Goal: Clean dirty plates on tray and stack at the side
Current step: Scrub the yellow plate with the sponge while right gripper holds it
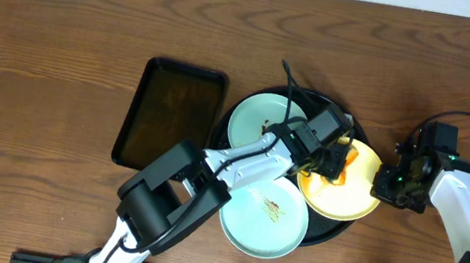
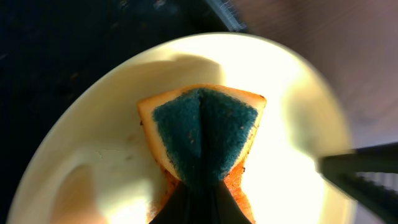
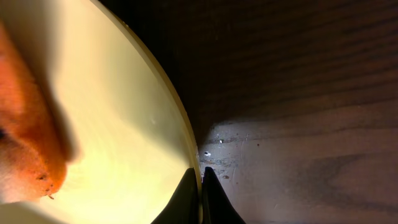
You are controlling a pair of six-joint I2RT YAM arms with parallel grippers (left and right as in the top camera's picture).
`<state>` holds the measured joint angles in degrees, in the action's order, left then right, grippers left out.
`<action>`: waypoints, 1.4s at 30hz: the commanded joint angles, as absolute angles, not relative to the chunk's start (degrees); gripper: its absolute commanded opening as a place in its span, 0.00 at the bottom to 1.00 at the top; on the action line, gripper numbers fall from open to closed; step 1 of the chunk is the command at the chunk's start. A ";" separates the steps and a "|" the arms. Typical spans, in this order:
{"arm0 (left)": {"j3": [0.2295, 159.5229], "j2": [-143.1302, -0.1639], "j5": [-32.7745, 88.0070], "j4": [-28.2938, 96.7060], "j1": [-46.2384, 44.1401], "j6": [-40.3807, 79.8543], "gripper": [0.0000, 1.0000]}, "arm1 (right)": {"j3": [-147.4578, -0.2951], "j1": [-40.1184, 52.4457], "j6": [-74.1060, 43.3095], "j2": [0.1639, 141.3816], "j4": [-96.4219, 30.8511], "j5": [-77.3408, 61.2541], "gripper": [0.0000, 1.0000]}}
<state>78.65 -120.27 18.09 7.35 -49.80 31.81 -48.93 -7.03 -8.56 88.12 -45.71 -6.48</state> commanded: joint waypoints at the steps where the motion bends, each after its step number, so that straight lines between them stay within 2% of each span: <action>1: 79.48 -121.51 7.42 11.40 -49.19 28.62 0.07 | -48.40 -6.55 -8.29 88.51 -46.06 -5.45 0.01; 6: 79.53 -121.05 7.73 16.84 -47.55 28.10 0.08 | -48.40 -6.55 -8.29 88.51 -46.06 -5.45 0.01; 13: 79.53 -118.98 32.58 22.28 -48.34 28.16 0.07 | -48.40 -6.55 -8.29 88.51 -46.06 -5.43 0.01; 17: 79.53 -118.04 35.24 27.18 -49.63 28.73 0.08 | -48.40 -6.55 -8.29 88.51 -46.00 -5.43 0.01; 23: 79.53 -117.95 35.59 25.56 -50.24 28.69 0.08 | -48.40 -6.55 -8.29 88.51 -45.89 -5.43 0.01; 26: 79.53 -117.97 32.47 22.68 -50.33 28.71 0.08 | -48.40 -6.55 -8.29 88.51 -45.89 -5.43 0.01; 30: 79.50 -117.99 17.32 20.67 -51.27 28.71 0.08 | -48.40 -6.55 -8.29 88.51 -45.91 -5.43 0.01; 35: 79.42 -117.99 6.20 18.70 -51.44 28.47 0.08 | -48.40 -6.55 -8.32 88.51 -45.89 -5.43 0.01; 42: 80.49 -115.57 4.89 17.45 -49.17 28.01 0.07 | -48.40 -6.55 -8.29 88.51 -45.54 -5.43 0.03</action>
<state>80.07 -118.39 9.41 16.71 -50.68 29.43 -48.93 -6.98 -8.51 88.12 -45.54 -6.61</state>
